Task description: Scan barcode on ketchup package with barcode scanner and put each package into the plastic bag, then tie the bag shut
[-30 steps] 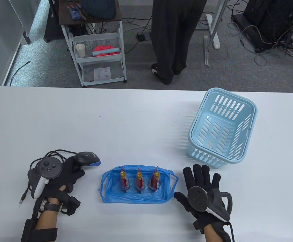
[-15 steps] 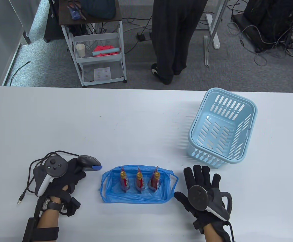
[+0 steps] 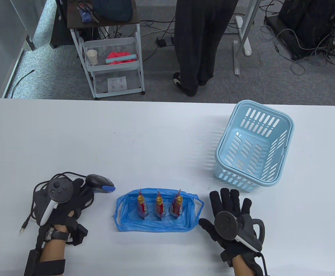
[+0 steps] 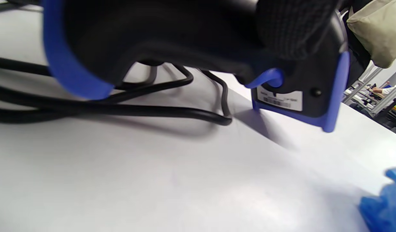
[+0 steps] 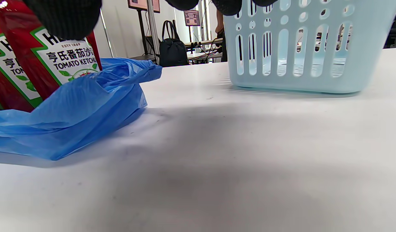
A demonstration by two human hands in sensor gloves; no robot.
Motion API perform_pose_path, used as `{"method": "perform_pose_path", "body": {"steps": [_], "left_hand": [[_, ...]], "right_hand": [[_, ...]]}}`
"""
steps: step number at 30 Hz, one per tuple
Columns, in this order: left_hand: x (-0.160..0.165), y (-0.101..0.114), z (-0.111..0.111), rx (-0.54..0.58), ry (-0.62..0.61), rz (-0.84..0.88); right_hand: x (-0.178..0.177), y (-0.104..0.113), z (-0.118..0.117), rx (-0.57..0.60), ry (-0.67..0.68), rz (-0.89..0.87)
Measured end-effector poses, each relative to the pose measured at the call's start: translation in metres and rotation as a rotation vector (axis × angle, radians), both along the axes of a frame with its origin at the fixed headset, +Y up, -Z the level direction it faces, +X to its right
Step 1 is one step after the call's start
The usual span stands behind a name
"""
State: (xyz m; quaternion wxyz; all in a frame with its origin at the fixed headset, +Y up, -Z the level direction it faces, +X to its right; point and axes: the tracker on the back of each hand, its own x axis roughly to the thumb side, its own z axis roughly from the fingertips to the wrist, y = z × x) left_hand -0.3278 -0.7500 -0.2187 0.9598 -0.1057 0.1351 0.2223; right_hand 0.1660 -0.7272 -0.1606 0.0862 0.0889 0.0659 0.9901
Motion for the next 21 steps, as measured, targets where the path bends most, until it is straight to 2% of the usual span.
{"method": "perform_pose_path", "body": {"steps": [5, 21], "left_hand": [[-0.006, -0.003, 0.000, -0.005, 0.040, -0.049], [0.000, -0.014, -0.005, -0.089, 0.021, -0.189]], "right_hand": [[0.000, 0.000, 0.000, -0.003, -0.002, -0.005], [0.000, -0.002, -0.001, -0.004, -0.006, -0.014]]}}
